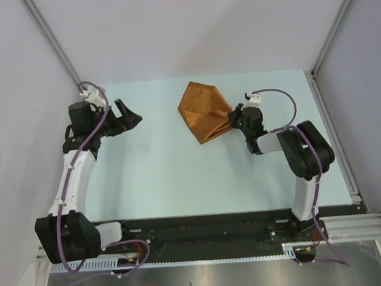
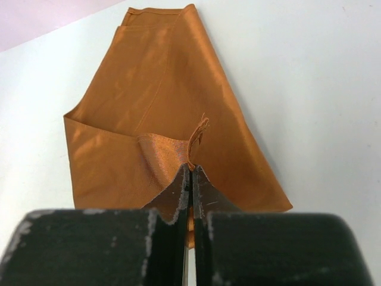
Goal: Fold the napkin, place the utensils inside, and roll it up
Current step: Fold the napkin at the center of the board.
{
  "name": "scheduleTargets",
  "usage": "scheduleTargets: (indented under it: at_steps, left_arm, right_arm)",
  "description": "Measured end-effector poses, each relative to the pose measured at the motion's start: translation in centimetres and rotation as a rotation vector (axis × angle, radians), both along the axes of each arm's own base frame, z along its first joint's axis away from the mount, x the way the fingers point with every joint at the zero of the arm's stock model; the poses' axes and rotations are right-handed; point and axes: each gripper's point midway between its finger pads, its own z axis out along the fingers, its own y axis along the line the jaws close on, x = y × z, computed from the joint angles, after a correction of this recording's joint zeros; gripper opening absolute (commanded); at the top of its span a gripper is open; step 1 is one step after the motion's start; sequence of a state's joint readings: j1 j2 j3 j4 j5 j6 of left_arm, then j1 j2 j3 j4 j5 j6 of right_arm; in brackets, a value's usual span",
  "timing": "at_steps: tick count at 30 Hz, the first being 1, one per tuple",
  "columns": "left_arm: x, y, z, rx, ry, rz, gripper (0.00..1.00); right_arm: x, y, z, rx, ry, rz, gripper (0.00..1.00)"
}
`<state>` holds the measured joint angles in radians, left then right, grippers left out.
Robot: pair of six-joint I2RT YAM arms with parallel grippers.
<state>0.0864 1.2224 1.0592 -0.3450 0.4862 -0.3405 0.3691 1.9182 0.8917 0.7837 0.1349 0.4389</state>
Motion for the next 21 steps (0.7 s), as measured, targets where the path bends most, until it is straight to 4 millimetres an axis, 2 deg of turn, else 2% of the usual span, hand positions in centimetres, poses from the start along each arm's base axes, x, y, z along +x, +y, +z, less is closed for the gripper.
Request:
scheduleTargets:
  at_steps: [10,13,14,16,18,20,21]
  left_arm:
    - [0.0,0.0,0.0,0.0,0.0,0.0,0.99]
    - [0.0,0.0,0.0,0.0,0.0,0.0,0.99]
    - [0.0,0.0,0.0,0.0,0.0,0.0,1.0]
    - [0.0,0.0,0.0,0.0,0.0,0.0,0.99]
    - [0.0,0.0,0.0,0.0,0.0,0.0,0.99]
    - [0.0,0.0,0.0,0.0,-0.001,0.0,0.99]
    - [0.0,0.0,0.0,0.0,0.0,0.0,0.99]
  right_arm:
    - [0.0,-0.9,-0.6,-0.029,0.017,-0.04,0.02]
    - [-0.1,-0.9,-0.8,-0.032,0.026,-0.042,0.31]
    - [-0.1,-1.0,-1.0,-0.033,0.033,-0.044,0.47]
    - [-0.3,-1.2,-1.4,-0.041,0.051,-0.05,0.56]
    - [-0.5,-1.6,-1.7,-0.054,0.071,-0.057,0.72]
    - [-0.7,-1.9,-1.3,-0.062,0.077,-0.061,0.83]
    - [-0.8,-2.0,-0.8,-0.066,0.073,-0.061,0.85]
